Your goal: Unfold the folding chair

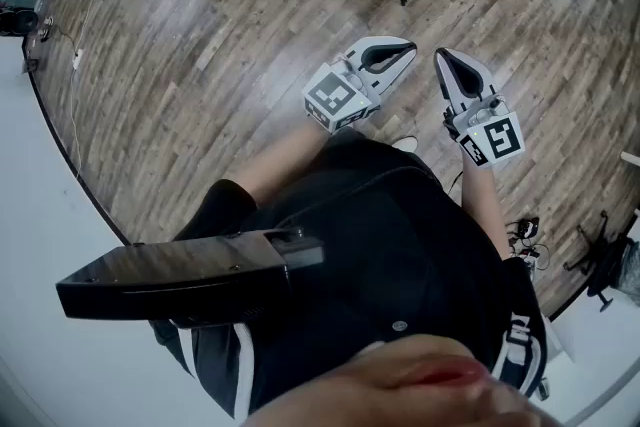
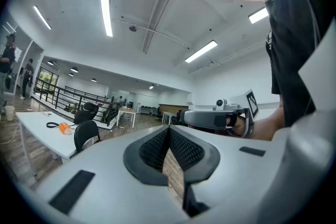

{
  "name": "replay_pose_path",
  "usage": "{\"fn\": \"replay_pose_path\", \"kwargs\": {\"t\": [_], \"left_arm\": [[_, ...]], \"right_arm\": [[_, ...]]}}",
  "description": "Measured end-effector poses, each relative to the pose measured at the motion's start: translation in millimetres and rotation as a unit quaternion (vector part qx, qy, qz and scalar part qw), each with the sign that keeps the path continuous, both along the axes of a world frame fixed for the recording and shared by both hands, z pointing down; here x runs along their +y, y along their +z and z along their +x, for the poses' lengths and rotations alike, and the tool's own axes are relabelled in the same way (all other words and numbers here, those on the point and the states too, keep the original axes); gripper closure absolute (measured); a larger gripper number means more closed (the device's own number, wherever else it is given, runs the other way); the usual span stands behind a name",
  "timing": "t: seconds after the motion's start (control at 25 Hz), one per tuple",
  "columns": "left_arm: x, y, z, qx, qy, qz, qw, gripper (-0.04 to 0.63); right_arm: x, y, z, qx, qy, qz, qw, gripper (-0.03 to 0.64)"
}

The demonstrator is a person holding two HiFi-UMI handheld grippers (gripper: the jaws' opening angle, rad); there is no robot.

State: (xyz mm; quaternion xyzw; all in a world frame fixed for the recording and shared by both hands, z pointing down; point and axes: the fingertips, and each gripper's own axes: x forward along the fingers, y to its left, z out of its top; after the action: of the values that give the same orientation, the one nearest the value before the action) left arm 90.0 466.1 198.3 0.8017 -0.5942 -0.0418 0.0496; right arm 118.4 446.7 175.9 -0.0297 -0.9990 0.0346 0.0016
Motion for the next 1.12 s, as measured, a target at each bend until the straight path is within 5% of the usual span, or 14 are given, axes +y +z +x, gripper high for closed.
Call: {"fn": "replay_pose_path", "kwargs": {"t": [0.8,1.12], "left_arm": [[17.7,-8.2,-7.9,0.004,-0.004,0.020,0.9998,0.591],[29.4,-6.2,-25.1,-0.008,-0.026,0.013,0.9995,0.592]], "right_arm": [[24.4,-4.1,4.9,-0.039,-0.054,-0.025,0.997,0.609],[19.1,3.1,-12.5,-0.017,-0.014,-0.018,1.000,0.609]]}}
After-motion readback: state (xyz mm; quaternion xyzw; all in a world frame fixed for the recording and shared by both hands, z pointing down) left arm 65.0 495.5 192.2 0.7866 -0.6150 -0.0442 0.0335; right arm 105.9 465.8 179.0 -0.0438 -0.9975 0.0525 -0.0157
